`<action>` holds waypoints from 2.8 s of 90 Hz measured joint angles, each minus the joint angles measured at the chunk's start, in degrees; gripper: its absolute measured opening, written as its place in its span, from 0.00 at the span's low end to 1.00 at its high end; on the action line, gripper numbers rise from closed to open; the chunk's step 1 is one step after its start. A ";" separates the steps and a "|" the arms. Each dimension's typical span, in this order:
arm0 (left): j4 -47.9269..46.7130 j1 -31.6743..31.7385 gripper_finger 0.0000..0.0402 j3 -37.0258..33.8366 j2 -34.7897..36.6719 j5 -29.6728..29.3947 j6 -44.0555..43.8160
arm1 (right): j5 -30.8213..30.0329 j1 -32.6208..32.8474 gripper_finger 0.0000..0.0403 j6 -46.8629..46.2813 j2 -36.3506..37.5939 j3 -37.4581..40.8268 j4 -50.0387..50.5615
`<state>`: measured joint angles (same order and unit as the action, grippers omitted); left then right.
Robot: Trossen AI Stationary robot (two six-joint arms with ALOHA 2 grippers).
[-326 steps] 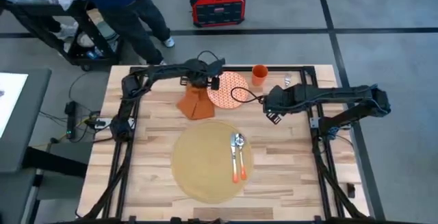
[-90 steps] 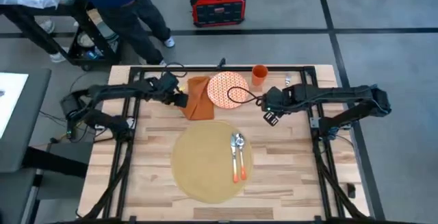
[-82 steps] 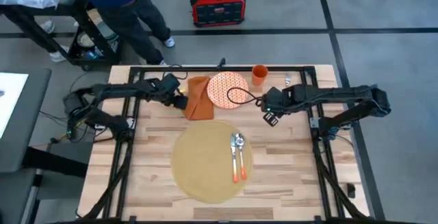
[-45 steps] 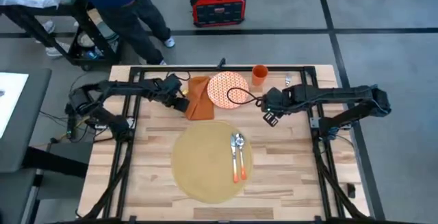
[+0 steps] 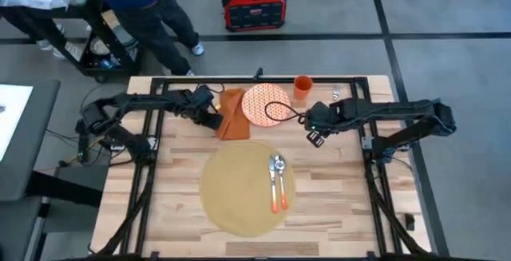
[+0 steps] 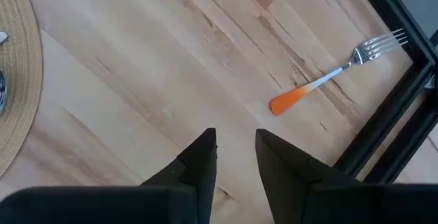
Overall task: Set table place
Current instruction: Fold the orange napkin, then move the orange napkin to the left of the brown placemat
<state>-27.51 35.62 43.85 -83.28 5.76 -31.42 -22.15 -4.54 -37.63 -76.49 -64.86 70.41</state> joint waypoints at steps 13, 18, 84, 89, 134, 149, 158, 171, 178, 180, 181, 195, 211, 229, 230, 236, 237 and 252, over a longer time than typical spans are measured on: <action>0.08 -1.31 0.00 2.59 0.31 -0.26 -1.86 | 0.00 0.00 0.23 0.02 0.00 0.00 -0.56; 0.88 -2.19 0.00 3.16 0.32 -0.26 -1.99 | 0.00 0.00 0.23 0.00 0.00 0.00 -0.60; 14.71 -12.41 0.00 3.26 -0.46 1.18 -13.42 | -0.02 0.00 0.23 0.04 0.00 0.00 -0.85; 14.46 -12.65 0.00 3.26 -0.45 1.19 -13.42 | -0.04 0.00 0.23 0.09 0.00 0.00 -0.85; 19.20 -16.35 0.00 3.24 -4.42 1.53 -13.26 | -0.04 0.00 0.23 0.17 0.00 0.00 -1.31; 25.09 -17.55 0.00 3.31 -8.48 2.25 -14.40 | 0.79 0.02 0.23 0.14 0.00 0.02 -1.77; 26.08 -17.53 0.00 3.31 -9.45 3.26 -15.65 | 1.25 0.03 0.23 0.15 0.00 0.02 -2.02; 25.32 -17.51 0.00 3.29 -9.50 3.48 -13.98 | 1.25 0.02 0.23 0.15 0.00 0.02 -2.07; 25.27 -17.49 0.01 3.29 -9.50 4.53 -12.44 | 1.26 0.02 0.23 0.15 0.00 0.02 -2.12; 25.09 -17.49 0.02 3.29 -9.50 4.80 -11.91 | 1.27 0.02 0.24 0.15 0.00 0.02 -2.15; 24.95 -17.49 0.02 3.29 -9.50 4.96 -11.61 | 1.27 0.02 0.24 0.15 0.00 0.02 -2.17; 22.88 -17.49 0.13 3.29 -9.50 9.42 -7.35 | 1.27 0.02 0.29 0.15 0.00 0.02 -2.29; 24.80 -16.98 0.27 3.29 -9.50 7.47 -6.38 | 1.28 0.02 0.40 0.13 0.00 0.02 -2.31; 19.35 -11.14 0.34 3.28 -5.02 -0.94 -13.22 | 1.28 0.02 0.48 0.00 0.00 0.02 -2.33; 19.11 -10.81 0.34 3.27 -4.50 -2.24 -13.32 | 1.29 0.02 0.48 -0.02 0.00 0.02 -2.33; 18.17 -8.44 0.34 3.33 -1.07 -10.92 -13.79 | 1.29 0.02 0.49 -0.27 0.00 0.02 -2.38; 17.79 -7.98 0.34 3.34 -0.49 -12.21 -13.84 | 1.28 0.02 0.49 -0.31 0.00 0.02 -2.38; 12.27 1.82 0.34 3.35 2.60 -15.35 -6.74 | 1.25 -0.11 0.49 -0.46 0.00 0.02 -3.80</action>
<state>-15.24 37.44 47.20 -80.67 -9.59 -38.17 -20.90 -4.64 -38.09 -76.49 -64.84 66.61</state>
